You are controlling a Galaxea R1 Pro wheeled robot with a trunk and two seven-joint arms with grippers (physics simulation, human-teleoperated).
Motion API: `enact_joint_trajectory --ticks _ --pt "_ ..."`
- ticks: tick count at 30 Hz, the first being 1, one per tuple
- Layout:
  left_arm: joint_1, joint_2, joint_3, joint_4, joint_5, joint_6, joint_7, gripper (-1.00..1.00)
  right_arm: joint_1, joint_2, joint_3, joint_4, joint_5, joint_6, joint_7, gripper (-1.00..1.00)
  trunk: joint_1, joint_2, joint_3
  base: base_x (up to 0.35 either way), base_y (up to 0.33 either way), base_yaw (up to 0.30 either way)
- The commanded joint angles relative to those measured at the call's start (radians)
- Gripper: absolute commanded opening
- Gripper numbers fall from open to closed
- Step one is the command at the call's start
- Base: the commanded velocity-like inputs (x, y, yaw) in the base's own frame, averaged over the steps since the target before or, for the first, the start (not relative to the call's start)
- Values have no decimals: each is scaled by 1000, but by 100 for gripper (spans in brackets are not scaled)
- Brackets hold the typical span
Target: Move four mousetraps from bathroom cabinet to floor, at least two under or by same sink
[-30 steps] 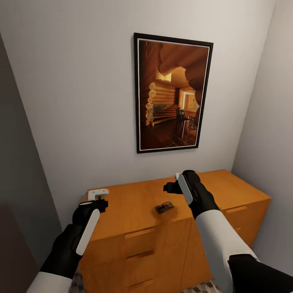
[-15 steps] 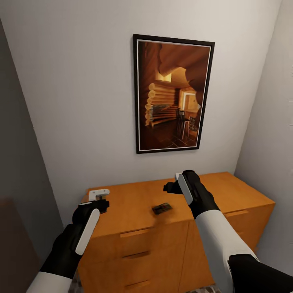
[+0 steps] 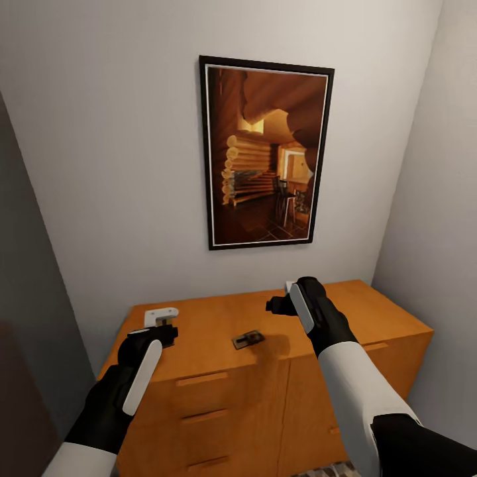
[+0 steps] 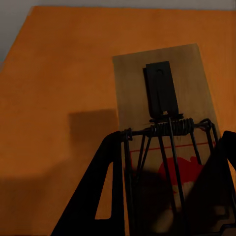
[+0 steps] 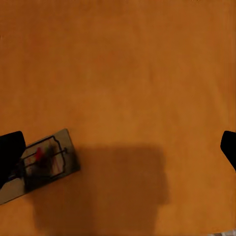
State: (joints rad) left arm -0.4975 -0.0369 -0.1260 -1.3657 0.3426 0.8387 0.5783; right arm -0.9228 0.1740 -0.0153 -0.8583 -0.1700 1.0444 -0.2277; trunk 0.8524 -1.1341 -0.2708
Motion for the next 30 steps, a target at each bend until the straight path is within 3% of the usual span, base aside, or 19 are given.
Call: enact_joint_trajectory --ticks 1,11,30 --pt "-1 0 -1 -1 9 3 12 -100 -1 1 -2 -1 -12 3 -9 100 0 -1 -1 0 -6 187" --pt "-1 0 -1 -1 9 3 12 -100 -1 1 -2 2 -11 3 -9 100 0 -1 -1 0 -1 223" --pt "-1 -1 -1 0 10 3 12 -100 -1 1 -2 5 -14 3 -9 100 0 -1 0 0 0 48"
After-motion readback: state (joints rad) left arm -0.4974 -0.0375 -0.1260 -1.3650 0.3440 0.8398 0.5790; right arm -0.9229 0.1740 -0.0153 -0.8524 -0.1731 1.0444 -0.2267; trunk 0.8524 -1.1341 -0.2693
